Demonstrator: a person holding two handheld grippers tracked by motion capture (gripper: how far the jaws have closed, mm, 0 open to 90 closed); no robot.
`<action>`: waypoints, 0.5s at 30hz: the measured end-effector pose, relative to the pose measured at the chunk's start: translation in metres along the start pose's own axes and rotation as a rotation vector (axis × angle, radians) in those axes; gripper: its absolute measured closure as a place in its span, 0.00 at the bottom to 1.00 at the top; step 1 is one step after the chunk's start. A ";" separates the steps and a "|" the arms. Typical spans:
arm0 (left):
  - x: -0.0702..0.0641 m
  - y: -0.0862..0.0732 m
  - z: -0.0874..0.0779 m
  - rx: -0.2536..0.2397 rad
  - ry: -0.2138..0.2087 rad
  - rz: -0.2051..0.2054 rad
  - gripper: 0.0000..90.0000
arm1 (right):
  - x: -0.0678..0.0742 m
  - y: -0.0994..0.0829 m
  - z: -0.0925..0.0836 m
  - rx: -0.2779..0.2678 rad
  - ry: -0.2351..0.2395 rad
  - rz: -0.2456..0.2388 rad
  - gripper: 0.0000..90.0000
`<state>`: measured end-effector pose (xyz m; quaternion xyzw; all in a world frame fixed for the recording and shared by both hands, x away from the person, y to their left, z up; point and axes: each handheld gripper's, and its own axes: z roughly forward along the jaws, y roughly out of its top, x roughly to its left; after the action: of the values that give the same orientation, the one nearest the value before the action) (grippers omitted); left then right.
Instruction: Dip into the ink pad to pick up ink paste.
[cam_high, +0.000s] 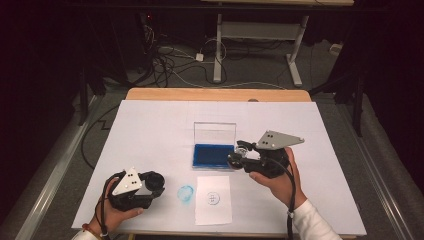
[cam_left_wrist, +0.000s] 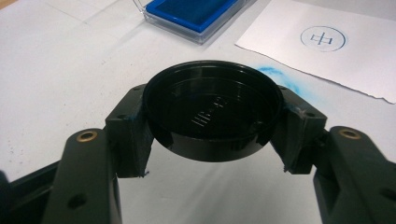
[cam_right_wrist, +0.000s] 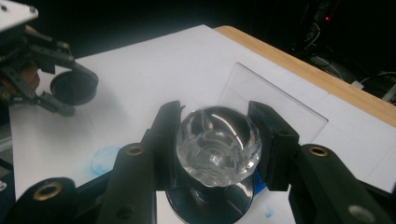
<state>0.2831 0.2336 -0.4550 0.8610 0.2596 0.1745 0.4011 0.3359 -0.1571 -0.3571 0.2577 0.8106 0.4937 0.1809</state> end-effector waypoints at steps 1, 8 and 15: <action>0.000 0.000 0.000 0.002 -0.002 0.002 0.41 | -0.002 0.003 0.001 0.001 0.002 0.002 0.63; 0.000 0.000 -0.002 -0.004 -0.003 -0.011 0.41 | -0.006 0.032 0.008 0.009 -0.008 -0.031 0.63; 0.001 0.000 -0.001 -0.009 -0.011 -0.015 0.41 | -0.011 0.047 0.028 0.041 -0.009 -0.043 0.63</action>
<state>0.2828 0.2351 -0.4542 0.8581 0.2632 0.1678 0.4078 0.3714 -0.1264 -0.3268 0.2461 0.8250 0.4720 0.1896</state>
